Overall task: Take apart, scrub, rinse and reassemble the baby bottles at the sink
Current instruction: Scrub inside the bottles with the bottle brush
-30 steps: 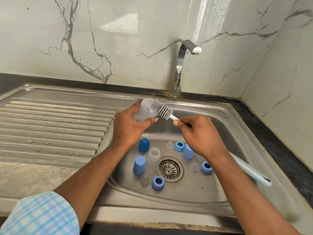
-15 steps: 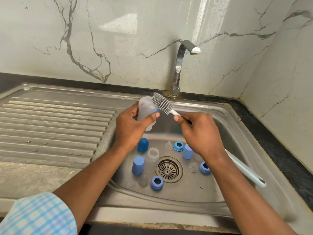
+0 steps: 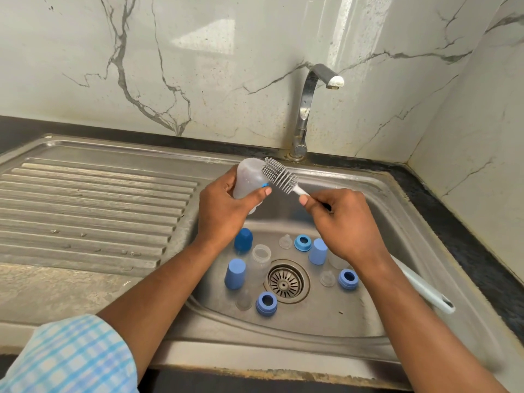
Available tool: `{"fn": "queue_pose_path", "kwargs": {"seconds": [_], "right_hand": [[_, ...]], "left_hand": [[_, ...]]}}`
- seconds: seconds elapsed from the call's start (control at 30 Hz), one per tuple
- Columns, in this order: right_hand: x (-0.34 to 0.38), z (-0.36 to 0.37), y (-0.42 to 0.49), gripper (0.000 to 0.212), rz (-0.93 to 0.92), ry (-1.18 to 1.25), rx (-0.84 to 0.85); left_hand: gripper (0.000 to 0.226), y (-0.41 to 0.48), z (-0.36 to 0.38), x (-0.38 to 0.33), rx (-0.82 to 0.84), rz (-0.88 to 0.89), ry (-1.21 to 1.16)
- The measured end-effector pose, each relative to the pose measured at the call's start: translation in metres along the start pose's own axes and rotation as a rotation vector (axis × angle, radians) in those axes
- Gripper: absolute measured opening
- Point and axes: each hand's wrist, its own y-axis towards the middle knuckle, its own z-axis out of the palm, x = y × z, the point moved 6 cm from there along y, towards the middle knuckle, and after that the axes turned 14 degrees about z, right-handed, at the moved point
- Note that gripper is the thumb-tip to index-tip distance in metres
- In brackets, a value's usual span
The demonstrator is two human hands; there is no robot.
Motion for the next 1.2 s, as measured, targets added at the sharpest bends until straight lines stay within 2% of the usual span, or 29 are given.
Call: {"fn": "queue_pose_path", "kwargs": {"seconds": [0.2, 0.47, 0.6, 0.7, 0.87, 1.03, 1.2], "right_hand": [[-0.011, -0.002, 0.007, 0.038, 0.109, 0.063, 0.027], [0.000, -0.001, 0.002, 0.041, 0.058, -0.016, 0.132], [-0.004, -0.006, 0.003, 0.041, 0.109, -0.066, 0.028], [-0.007, -0.009, 0.004, 0.043, 0.115, -0.045, -0.003], [0.001, -0.002, -0.001, 0.047, 0.065, -0.011, 0.122], [-0.012, -0.007, 0.005, 0.037, 0.135, -0.038, -0.001], [0.001, 0.001, -0.001, 0.034, 0.045, -0.033, 0.092]], "left_hand": [[0.049, -0.005, 0.005, -0.012, 0.089, 0.110, 0.028], [0.057, -0.001, -0.001, -0.003, 0.112, 0.124, 0.137], [0.065, -0.004, 0.005, -0.008, 0.157, 0.165, 0.185], [0.066, -0.004, 0.007, -0.011, 0.171, 0.199, 0.213], [0.062, 0.000, -0.002, -0.006, 0.143, 0.153, 0.220], [0.065, -0.007, 0.012, -0.009, 0.218, 0.166, 0.219], [0.063, -0.005, 0.008, -0.003, 0.198, 0.140, 0.216]]}}
